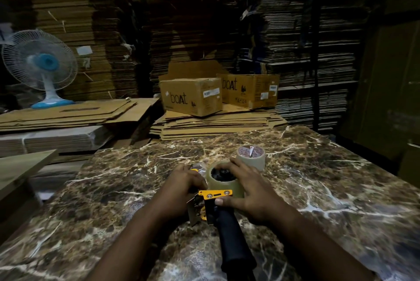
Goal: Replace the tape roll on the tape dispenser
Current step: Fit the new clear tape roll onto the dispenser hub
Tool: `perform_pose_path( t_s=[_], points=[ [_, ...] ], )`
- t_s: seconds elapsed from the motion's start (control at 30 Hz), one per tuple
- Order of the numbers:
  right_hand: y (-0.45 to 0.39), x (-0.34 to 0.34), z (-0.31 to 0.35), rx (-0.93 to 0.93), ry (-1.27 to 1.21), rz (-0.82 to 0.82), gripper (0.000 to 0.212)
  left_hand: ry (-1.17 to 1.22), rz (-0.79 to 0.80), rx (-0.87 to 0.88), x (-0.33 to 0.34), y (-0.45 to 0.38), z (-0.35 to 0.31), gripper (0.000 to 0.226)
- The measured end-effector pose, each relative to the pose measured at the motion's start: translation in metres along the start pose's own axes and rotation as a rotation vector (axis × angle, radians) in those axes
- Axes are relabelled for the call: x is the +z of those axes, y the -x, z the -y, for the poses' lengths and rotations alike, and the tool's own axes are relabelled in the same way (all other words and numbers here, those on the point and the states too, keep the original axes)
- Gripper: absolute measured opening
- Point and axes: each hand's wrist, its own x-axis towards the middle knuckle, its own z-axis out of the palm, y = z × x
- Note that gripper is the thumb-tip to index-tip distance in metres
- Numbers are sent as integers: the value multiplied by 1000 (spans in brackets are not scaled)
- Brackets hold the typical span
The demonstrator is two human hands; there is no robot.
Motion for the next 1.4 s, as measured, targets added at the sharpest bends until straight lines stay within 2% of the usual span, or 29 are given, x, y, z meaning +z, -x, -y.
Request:
perform_pose_path(
  t_s=[0.1,0.33,0.63,0.7,0.83,0.9,1.0,1.4],
  points=[
    [1,1,-2,13,2,-9,81,-43,-26,-10,-11,5,-4,9],
    [-1,5,-3,42,53,-33,75,44,-69,-101,-31,19,-12,14],
    [-2,12,3,56,126,-93,77,-75,-49,-218,-32,19,-23,18],
    [-2,12,2,20,104,-99,72,-64,-56,-231,-31,20,-22,16],
    [-1,12,4,-181,19,-110,59,-31,-73,-259,-31,21,-21,13],
    [-2,15,8,-180,-39,-107,55,-26,-69,-267,-32,21,-21,12],
    [-6,19,11,-119,-41,-187,46,-5,-76,-269,-32,21,-20,12],
    [-11,25,10,-71,42,-301,59,273,-165,-405,-32,50,-1,11]
  ],
)
